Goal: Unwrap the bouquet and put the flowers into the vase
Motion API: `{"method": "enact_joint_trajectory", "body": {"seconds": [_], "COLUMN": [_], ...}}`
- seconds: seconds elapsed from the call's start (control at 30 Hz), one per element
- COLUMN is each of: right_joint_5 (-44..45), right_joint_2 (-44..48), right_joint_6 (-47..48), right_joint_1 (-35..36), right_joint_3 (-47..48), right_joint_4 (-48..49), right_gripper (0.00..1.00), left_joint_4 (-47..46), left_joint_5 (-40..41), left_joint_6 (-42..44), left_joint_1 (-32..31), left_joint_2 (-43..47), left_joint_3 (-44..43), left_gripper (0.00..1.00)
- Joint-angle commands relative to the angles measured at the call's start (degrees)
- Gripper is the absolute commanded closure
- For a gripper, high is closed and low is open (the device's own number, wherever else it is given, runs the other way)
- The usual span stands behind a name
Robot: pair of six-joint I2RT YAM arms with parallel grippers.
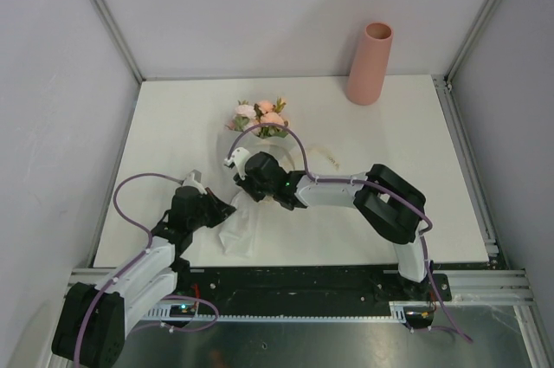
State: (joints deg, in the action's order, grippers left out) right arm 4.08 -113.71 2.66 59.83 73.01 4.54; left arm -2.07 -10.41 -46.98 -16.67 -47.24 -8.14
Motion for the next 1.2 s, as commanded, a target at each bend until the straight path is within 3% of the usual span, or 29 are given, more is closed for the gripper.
{"method": "enact_joint_trajectory", "body": {"seconds": [0.0, 0.3, 0.43, 0.67, 0.9, 1.17], "right_joint_5": [-1.95, -4.39, 0.44, 14.72, 33.31, 41.33], "right_joint_2": [-1.9, -2.18, -3.48, -4.7, -4.53, -7.43], "right_joint_6": [1.59, 2.64, 4.16, 10.17, 22.58, 35.15], "right_joint_1": [0.56, 1.2, 2.18, 5.99, 9.92, 11.12], "right_joint_3": [1.84, 1.86, 1.85, 1.46, -0.46, -1.07], "right_joint_4": [-0.82, -0.64, -0.11, 3.23, 18.42, 34.99], "right_gripper": [0.72, 0.74, 0.77, 0.98, 1.0, 1.0], "left_joint_4": [-0.04, -0.13, -0.13, -0.13, 0.38, 0.61], "left_joint_5": [0.16, 0.32, 0.24, 0.58, 0.96, 1.22], "left_joint_6": [0.83, 0.86, 0.65, 0.21, 0.15, -0.03], "left_joint_1": [-0.44, -0.39, -0.39, -0.47, -0.44, -0.46], "left_joint_2": [-0.64, -0.76, -0.15, 1.12, 0.2, 0.1], "left_joint_3": [-0.83, -0.64, -0.37, 0.36, 0.63, 1.13], "left_gripper": [1.0, 1.0, 1.0, 1.0, 1.0, 1.0]}}
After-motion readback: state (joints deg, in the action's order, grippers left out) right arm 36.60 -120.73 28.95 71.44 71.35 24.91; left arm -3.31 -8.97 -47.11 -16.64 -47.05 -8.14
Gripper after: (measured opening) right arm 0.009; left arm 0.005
